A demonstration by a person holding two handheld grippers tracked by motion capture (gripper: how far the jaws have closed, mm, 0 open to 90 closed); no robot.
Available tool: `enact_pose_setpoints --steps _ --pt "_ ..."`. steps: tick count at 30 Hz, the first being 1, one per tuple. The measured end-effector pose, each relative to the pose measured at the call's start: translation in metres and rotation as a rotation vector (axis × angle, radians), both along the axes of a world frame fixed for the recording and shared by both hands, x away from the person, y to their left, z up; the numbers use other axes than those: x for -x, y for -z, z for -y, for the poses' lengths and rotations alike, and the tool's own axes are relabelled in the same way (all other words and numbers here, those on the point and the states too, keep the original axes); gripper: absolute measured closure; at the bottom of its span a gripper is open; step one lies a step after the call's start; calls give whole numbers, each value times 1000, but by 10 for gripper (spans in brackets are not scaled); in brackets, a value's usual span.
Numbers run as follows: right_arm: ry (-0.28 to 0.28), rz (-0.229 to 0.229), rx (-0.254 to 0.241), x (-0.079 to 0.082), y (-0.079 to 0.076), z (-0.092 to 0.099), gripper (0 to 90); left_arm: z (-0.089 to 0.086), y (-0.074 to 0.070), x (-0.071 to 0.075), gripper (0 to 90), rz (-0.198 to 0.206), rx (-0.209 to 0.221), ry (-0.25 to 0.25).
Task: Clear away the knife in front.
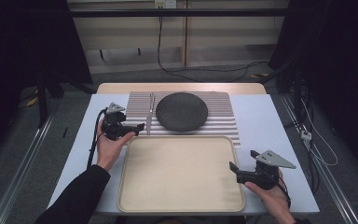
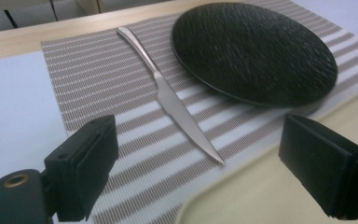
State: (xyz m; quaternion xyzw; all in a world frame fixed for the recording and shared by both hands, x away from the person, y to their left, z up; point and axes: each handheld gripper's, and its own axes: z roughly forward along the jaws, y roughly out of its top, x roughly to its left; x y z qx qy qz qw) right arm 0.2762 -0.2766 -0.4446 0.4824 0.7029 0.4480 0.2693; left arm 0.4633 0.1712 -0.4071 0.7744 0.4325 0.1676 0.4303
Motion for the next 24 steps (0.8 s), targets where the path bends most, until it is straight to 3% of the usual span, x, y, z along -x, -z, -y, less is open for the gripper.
enact_pose_setpoints --steps 9,14,19,24 --pt "-9 -4 -1 -2 0 -2 80 8 -3 -33 126 -13 -67 -10" --pt "-14 -3 -1 -2 1 -2 80 15 -1 -50 138 -20 -80 -36" --pt "-21 -9 0 -3 1 -3 79 25 1 -66 140 -68 -105 -32" --pt "-26 -14 0 -4 2 -4 79 29 5 -81 167 -76 -122 -61"
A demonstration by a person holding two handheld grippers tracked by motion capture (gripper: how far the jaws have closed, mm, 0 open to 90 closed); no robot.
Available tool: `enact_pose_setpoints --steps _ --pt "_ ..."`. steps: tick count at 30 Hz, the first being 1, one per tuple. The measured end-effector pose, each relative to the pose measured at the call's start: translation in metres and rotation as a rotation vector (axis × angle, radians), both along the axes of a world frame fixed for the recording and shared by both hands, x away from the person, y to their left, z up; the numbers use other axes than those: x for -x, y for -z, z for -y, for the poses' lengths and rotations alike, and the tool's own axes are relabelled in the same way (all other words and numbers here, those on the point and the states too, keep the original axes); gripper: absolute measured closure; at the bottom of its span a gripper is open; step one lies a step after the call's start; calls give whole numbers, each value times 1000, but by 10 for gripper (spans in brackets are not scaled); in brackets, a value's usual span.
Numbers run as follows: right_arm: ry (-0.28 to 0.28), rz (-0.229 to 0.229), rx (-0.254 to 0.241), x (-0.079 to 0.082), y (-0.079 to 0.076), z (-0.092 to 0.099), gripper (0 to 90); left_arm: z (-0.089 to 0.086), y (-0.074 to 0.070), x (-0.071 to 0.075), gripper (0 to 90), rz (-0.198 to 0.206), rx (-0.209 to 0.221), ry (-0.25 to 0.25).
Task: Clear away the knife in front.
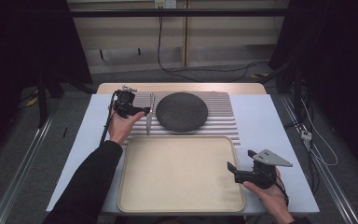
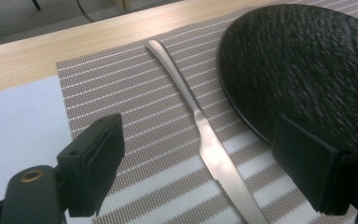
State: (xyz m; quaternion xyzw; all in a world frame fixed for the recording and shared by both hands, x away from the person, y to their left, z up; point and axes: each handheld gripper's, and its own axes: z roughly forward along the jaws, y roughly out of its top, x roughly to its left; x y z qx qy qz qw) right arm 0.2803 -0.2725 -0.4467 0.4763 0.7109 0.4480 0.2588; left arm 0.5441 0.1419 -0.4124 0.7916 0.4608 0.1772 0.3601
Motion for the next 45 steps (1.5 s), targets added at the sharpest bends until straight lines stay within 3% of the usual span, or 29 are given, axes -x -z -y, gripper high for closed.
enact_pose_setpoints --steps 6,10,15,17,22,24,34,37,40,45 --pt "-4 -2 0 -1 0 0 79 3 6 -15 196 -26 -19 -30" --pt "-1 -2 -1 0 0 0 80 7 7 -23 283 -38 -42 -31" --pt "-6 -4 0 0 0 -1 80 14 14 -34 279 -44 -39 -48" --pt "-8 -4 0 0 0 -1 80 17 18 -39 329 -51 -41 -50" --pt "-8 -4 -1 -1 0 0 80 22 28 -49 335 -81 -39 -72" --pt "-9 -4 0 -1 0 0 80 25 29 -51 351 -91 -46 -58" --pt "-12 -9 -8 -1 1 0 82 37 43 -67 525 -127 -60 -65" --pt "-17 -8 -4 -2 1 0 82 42 44 -67 582 -115 -82 -55" --pt "-19 -11 -5 -1 1 -1 82 44 43 -68 682 -120 -70 -49" --pt "-15 -11 -8 -1 1 0 82 43 42 -68 746 -150 -49 -54"
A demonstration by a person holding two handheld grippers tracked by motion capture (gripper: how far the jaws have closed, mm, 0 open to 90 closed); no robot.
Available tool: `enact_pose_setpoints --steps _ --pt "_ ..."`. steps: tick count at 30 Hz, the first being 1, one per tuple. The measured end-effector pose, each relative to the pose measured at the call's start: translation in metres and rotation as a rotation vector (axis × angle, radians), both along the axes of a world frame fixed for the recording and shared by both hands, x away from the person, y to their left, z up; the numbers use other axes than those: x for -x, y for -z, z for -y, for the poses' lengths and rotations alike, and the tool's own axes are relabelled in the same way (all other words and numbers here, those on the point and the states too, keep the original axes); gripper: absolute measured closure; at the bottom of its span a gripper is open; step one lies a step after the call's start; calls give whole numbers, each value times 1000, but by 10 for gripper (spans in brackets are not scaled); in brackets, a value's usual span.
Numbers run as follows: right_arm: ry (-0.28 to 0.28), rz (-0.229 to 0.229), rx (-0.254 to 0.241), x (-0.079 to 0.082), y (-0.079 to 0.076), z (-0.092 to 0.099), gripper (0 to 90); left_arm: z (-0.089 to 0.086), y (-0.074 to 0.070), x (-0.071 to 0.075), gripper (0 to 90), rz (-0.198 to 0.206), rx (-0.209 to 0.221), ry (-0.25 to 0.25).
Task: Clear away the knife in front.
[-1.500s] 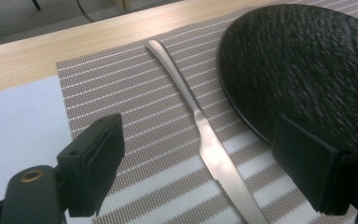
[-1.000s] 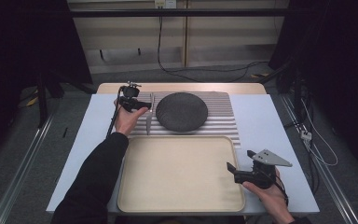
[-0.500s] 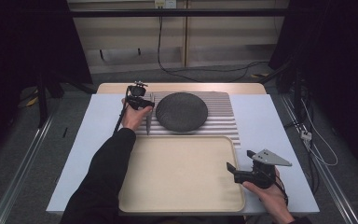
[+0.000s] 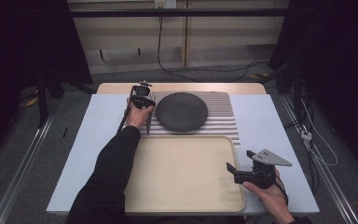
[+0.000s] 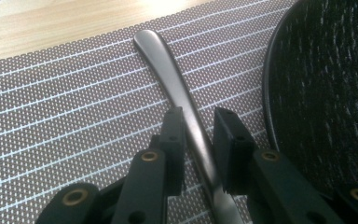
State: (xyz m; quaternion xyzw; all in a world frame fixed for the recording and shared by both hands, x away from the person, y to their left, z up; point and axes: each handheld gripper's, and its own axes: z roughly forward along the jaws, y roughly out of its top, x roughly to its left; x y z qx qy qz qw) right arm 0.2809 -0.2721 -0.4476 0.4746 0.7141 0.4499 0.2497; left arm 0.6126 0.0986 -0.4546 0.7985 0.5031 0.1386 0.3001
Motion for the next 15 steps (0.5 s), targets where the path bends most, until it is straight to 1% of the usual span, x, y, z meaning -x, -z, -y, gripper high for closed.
enact_pose_setpoints --steps 1,4,6,7,10,12,13,14,15 --pt "0 2 1 0 0 0 82 -1 0 0 746 -9 5 1" --pt "-3 2 4 1 0 1 82 -1 -2 -1 755 -23 -15 7" --pt "-1 1 4 1 0 1 82 -2 -3 -1 765 -37 -13 8" --pt "-2 1 4 1 0 1 82 -3 -4 -1 770 -46 -18 17" --pt "-6 2 3 1 0 0 82 -5 -5 0 790 -57 -22 30" --pt "-7 4 3 1 0 0 82 -4 -6 0 795 -60 -41 44" --pt "-7 2 2 1 0 0 82 -3 -6 0 795 -66 -47 43" --pt "-4 1 1 0 0 0 82 -4 -7 0 795 -73 -48 50" --pt "-3 1 1 0 0 0 82 -4 -7 0 795 -70 -49 47"
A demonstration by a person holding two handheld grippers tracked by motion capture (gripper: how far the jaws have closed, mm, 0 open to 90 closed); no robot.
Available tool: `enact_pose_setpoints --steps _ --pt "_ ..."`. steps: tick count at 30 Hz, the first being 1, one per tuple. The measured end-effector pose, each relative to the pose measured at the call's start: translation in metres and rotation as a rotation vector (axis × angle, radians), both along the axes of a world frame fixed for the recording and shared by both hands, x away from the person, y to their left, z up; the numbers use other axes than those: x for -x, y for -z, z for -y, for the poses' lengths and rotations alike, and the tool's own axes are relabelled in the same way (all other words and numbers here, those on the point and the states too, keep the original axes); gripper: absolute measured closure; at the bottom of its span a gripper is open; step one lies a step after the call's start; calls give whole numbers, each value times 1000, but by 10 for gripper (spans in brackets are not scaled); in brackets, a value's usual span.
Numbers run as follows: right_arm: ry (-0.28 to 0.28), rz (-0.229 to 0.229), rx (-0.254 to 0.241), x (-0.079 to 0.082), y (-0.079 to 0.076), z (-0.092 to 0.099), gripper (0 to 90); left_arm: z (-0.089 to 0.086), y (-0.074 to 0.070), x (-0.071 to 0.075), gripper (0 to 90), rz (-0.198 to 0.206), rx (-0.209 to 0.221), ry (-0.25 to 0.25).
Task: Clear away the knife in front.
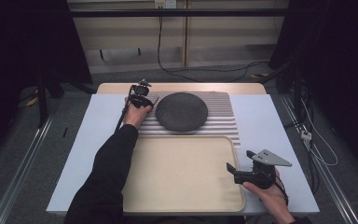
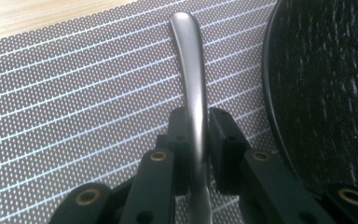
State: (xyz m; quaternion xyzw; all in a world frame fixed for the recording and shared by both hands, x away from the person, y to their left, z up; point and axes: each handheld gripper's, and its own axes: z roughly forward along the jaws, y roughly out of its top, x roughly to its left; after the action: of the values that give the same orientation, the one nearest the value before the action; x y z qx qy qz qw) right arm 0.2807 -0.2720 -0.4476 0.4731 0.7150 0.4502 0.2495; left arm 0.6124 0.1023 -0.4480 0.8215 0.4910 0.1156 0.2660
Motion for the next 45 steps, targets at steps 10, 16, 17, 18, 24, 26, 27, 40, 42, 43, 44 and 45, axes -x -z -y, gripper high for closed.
enact_pose_setpoints --steps 10,16,17,18,24,26,27,40,42,43,44,45 --pt "-4 0 2 -1 0 0 82 2 1 2 783 7 -12 5" --pt "-4 -2 2 -1 0 0 82 2 0 1 797 7 -30 29" --pt "-4 -2 3 -1 0 0 82 1 0 1 797 9 -26 24" --pt "-4 -3 2 -1 0 0 82 1 0 1 797 10 -27 27" --pt "-2 -3 2 -1 0 0 82 0 0 1 798 5 -13 24" --pt "-3 -3 3 -1 0 0 82 0 -1 1 799 0 -11 26" --pt "-3 -3 2 -1 0 0 82 -1 -1 1 799 0 -14 27" --pt "-4 -4 4 -1 0 -1 82 -8 -12 4 799 8 -12 34" --pt "-3 -4 4 -1 0 -1 82 -9 -15 5 799 18 -12 34" --pt "-3 -4 4 -1 0 -1 82 -9 -16 5 799 21 -9 36" --pt "-3 -4 4 -1 0 -1 82 -9 -18 5 799 19 -3 37" --pt "-3 -5 3 -1 0 -1 82 -10 -18 5 799 20 -2 38"
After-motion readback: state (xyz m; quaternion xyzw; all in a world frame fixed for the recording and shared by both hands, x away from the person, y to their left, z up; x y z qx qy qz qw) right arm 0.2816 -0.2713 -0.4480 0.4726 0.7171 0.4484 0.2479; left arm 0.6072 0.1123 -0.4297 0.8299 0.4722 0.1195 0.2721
